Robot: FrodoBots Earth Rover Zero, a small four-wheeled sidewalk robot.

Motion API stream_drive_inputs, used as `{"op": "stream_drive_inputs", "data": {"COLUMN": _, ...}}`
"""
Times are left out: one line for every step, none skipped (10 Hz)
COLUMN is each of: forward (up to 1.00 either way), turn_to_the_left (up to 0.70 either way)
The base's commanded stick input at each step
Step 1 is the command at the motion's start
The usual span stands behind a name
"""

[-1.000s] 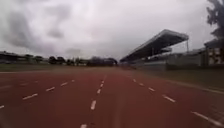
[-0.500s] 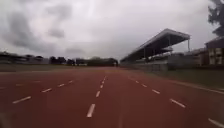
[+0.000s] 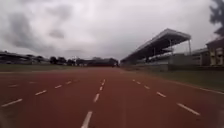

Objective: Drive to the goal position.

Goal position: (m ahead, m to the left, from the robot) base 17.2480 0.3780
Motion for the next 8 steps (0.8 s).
{"op": "stream_drive_inputs", "data": {"forward": 0.50, "turn_to_the_left": 0.00}}
{"op": "stream_drive_inputs", "data": {"forward": 0.50, "turn_to_the_left": 0.00}}
{"op": "stream_drive_inputs", "data": {"forward": 0.50, "turn_to_the_left": 0.00}}
{"op": "stream_drive_inputs", "data": {"forward": 0.50, "turn_to_the_left": 0.00}}
{"op": "stream_drive_inputs", "data": {"forward": 0.50, "turn_to_the_left": 0.00}}
{"op": "stream_drive_inputs", "data": {"forward": 0.50, "turn_to_the_left": 0.00}}
{"op": "stream_drive_inputs", "data": {"forward": 0.50, "turn_to_the_left": 0.00}}
{"op": "stream_drive_inputs", "data": {"forward": 0.50, "turn_to_the_left": 0.00}}
